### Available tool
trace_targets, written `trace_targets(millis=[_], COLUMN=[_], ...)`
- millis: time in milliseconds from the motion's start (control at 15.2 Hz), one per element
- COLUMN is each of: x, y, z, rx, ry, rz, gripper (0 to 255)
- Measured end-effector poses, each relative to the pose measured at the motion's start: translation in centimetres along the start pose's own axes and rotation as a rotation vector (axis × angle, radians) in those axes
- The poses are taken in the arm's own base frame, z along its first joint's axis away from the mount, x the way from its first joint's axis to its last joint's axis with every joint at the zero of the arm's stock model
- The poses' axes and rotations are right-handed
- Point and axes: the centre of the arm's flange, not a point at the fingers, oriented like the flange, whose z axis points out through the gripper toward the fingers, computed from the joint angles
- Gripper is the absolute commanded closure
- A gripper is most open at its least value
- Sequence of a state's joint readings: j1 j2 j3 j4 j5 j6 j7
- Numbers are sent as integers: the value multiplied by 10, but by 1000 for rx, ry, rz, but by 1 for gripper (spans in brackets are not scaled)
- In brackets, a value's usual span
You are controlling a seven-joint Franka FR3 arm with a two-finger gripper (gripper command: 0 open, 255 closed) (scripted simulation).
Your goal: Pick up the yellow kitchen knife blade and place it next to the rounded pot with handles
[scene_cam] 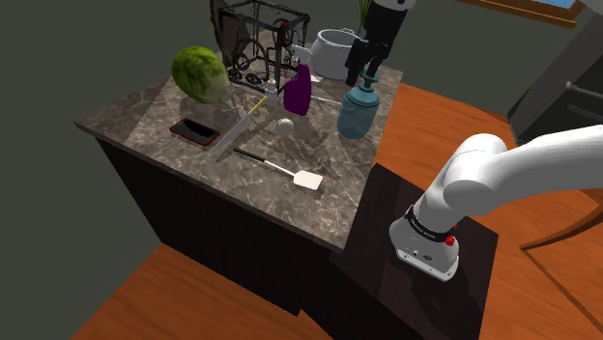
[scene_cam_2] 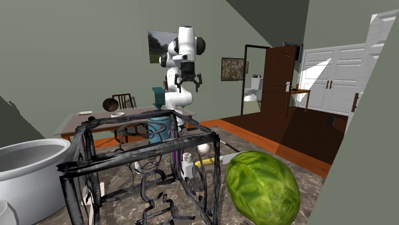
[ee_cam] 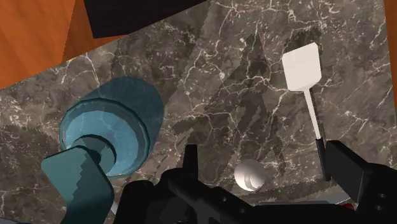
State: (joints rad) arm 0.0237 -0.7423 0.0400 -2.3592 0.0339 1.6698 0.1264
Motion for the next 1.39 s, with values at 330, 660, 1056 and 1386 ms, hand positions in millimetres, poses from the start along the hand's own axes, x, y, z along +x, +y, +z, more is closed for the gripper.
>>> trace_targets(millis=[330,660,1056,1386], x=[19,58,117,163], y=[-27,-69,-107,-123], z=[21,56,103,138], rx=[-7,-16,-27,-36], ry=[-2,-6,-9,-12], rz=[114,307,541,736], gripper=[0,0,0,0])
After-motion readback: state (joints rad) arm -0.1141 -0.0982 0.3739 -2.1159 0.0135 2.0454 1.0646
